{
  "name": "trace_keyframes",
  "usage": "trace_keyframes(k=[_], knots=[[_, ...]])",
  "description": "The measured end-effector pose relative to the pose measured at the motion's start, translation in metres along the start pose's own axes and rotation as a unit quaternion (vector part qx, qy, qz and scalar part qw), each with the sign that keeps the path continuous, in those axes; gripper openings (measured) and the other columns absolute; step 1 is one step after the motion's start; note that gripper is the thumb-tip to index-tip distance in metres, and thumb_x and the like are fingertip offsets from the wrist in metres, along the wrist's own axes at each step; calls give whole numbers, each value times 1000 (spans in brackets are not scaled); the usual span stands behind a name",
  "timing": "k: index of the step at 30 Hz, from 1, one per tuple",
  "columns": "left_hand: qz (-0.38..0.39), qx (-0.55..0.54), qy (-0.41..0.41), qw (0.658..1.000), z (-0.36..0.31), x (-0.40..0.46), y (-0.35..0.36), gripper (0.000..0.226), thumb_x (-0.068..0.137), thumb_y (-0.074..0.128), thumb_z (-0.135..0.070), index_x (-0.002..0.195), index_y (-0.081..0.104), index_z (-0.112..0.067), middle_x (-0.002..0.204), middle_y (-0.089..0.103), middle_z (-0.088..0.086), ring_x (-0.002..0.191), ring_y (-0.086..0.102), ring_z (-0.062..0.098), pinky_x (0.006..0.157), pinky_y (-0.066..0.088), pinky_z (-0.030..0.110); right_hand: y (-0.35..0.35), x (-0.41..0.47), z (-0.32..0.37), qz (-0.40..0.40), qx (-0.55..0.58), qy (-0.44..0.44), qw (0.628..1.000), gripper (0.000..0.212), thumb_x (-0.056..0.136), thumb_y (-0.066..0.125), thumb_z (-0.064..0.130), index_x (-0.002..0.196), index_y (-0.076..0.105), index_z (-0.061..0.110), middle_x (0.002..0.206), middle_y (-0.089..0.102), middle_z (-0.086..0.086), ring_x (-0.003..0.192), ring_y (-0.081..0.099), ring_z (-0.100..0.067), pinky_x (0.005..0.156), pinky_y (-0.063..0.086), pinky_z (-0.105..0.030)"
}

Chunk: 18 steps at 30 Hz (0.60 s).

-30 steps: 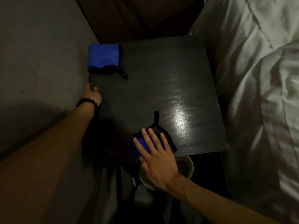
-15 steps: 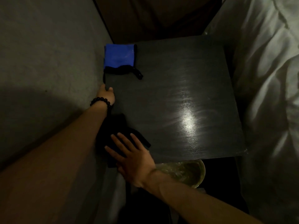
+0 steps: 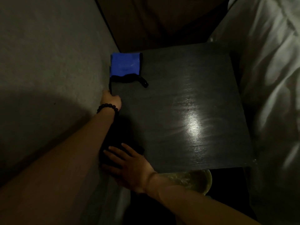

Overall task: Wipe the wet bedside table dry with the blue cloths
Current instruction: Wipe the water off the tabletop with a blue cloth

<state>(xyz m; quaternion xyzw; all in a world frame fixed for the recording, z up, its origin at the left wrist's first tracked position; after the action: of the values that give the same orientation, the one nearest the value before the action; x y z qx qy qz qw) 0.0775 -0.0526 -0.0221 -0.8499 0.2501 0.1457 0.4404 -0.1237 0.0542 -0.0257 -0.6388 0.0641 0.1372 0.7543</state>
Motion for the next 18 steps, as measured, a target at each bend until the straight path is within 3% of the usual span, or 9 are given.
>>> trace_keyframes(k=[2,5,7,10,14,18], knots=[[-55,3,36,998,-12,-7,-3,51,91,44,-5,138,27,-9,140,38,17,122,43,29,102,32,32,4,-11,-4,4,-44,-53,998,61,100,25,49,160,18,41,171,10,0,157,7,-24,126,9,-49],[-115,88,142,979,-38,-13,-5,70,87,51,-3,145,16,-19,145,24,18,129,34,32,110,27,38,11,-30,-14,-21,-71,-113,991,53,104,22,39,155,33,45,165,28,8,153,24,-18,123,23,-44],[-109,151,194,963,-54,-9,-1,79,87,55,-7,147,9,-30,152,9,17,137,22,34,113,23,45,17,-44,-24,-20,-100,-136,985,49,108,20,35,153,36,46,163,31,11,152,26,-15,123,22,-42],[-48,245,235,939,-67,7,11,73,90,55,-16,147,12,-35,156,-6,11,141,4,38,114,16,51,24,-69,-42,-27,-135,-155,978,47,111,20,35,156,30,44,166,25,10,155,18,-17,124,18,-44],[0,275,206,939,-70,26,18,60,93,51,-29,145,22,-34,157,-1,8,141,1,40,114,13,53,24,-101,-74,-30,-121,-140,982,52,107,21,40,159,25,39,168,21,4,156,15,-21,124,18,-46],[-43,250,245,936,-77,28,14,43,93,50,-19,135,44,-23,153,16,15,137,20,37,112,22,50,18,-118,-105,-58,-76,-100,990,56,103,34,47,158,28,40,169,19,3,156,13,-19,126,16,-43]])
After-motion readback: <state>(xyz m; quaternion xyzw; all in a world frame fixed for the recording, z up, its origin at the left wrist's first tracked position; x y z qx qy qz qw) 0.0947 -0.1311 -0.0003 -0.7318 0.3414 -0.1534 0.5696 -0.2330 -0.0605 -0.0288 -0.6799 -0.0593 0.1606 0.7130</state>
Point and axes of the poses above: each hand's wrist, its own x-axis towards the middle knuckle, its own y-axis out of the palm, z = x × y, the point moved 5 cm from there along x, towards the middle knuckle
